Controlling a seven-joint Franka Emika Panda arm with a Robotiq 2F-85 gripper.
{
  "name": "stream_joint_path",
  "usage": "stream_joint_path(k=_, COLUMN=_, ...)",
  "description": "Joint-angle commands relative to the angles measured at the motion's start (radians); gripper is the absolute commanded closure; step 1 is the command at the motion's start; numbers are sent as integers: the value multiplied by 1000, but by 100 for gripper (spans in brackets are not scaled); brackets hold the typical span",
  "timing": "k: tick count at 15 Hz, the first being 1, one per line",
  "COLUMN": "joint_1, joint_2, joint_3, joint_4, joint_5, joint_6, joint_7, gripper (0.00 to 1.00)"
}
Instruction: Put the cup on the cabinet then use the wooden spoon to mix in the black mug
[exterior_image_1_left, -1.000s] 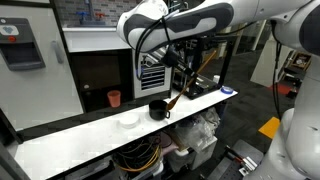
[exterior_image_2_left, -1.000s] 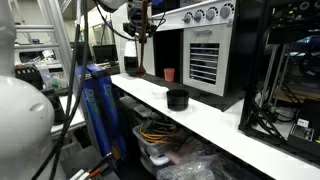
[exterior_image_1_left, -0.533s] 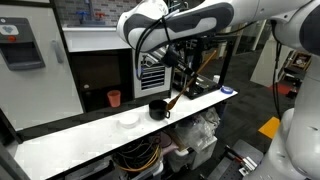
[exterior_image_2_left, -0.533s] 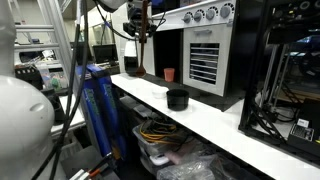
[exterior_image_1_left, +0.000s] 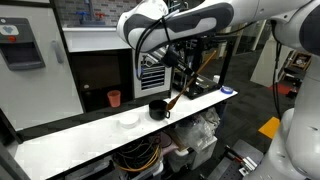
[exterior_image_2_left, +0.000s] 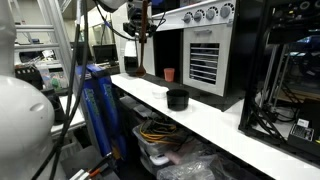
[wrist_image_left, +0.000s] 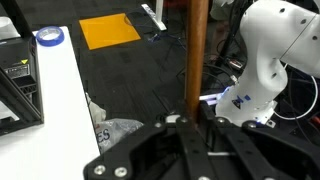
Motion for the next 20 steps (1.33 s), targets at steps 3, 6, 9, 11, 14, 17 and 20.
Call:
stream_joint_path(k=3, joint_1=-8, joint_2=3, joint_3=10, joint_4=5, joint_5=-1, joint_6=-5, joint_7=1, gripper=86)
stream_joint_path(k=6, joint_1=-8, joint_2=3, joint_3=10, joint_4=5, joint_5=-1, joint_6=-5, joint_7=1, gripper=86)
stream_joint_path(k=9, joint_1=-8, joint_2=3, joint_3=10, joint_4=5, joint_5=-1, joint_6=-5, joint_7=2, gripper=86)
stream_joint_path(k=11, joint_1=-8, joint_2=3, joint_3=10, joint_4=5, joint_5=-1, joint_6=-5, joint_7=1, gripper=86)
stream_joint_path(k=14, joint_1=-8, joint_2=3, joint_3=10, joint_4=5, joint_5=-1, joint_6=-5, joint_7=1, gripper=86)
stream_joint_path(k=17, joint_1=-8, joint_2=3, joint_3=10, joint_4=5, joint_5=-1, joint_6=-5, joint_7=1, gripper=86)
stream_joint_path(k=20, joint_1=-13, joint_2=8, joint_3=6, joint_4=1, joint_5=-36, joint_6=8, joint_7=-26, gripper=96)
